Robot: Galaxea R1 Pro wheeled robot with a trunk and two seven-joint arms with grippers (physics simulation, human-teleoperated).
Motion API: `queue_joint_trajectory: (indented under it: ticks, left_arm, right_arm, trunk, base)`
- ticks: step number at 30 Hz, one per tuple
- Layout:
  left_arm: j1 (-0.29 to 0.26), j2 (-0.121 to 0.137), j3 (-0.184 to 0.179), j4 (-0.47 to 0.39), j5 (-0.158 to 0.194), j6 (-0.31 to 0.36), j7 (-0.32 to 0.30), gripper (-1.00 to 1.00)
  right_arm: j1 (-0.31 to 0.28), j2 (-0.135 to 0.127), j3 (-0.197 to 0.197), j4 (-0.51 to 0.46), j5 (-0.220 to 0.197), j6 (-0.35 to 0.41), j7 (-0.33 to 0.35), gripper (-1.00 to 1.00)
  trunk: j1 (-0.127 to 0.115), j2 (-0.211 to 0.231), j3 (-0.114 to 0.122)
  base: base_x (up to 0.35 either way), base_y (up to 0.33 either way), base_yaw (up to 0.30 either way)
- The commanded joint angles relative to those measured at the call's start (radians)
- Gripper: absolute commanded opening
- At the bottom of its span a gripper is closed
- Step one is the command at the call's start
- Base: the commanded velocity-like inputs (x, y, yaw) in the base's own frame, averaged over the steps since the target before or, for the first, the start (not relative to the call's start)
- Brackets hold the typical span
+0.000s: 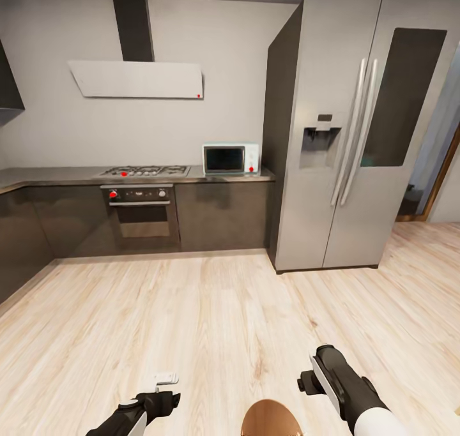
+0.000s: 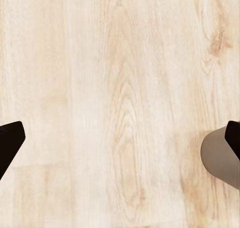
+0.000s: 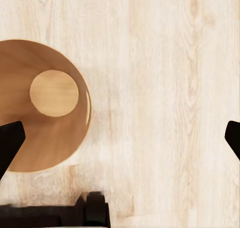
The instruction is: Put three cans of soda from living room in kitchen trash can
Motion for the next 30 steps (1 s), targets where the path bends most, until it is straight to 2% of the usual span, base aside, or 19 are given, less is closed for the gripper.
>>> queue_joint_trajectory:
  ticks: [1, 9, 30]
  left_arm:
    - [0.000, 0.000, 0.000, 0.000, 0.000, 0.000, 0.000, 1.00]
    - [0.000, 0.000, 0.000, 0.000, 0.000, -0.001, -0.001, 1.00]
    - [0.001, 0.000, 0.000, 0.000, 0.000, -0.001, -0.002, 1.00]
  right_arm:
    - [0.000, 0.000, 0.000, 0.000, 0.000, -0.001, 0.000, 1.00]
    - [-0.001, 0.000, 0.000, 0.023, 0.001, -0.026, 0.000, 1.00]
    - [-0.001, 0.000, 0.000, 0.025, 0.001, -0.029, 0.000, 1.00]
  trunk:
    - [0.004, -0.007, -0.003]
    - [0.035, -0.063, -0.028]
    - [0.115, -0.210, -0.094]
  base:
    - [0.000, 0.000, 0.000]
    - [0.000, 0.000, 0.000]
    - [0.000, 0.000, 0.000]
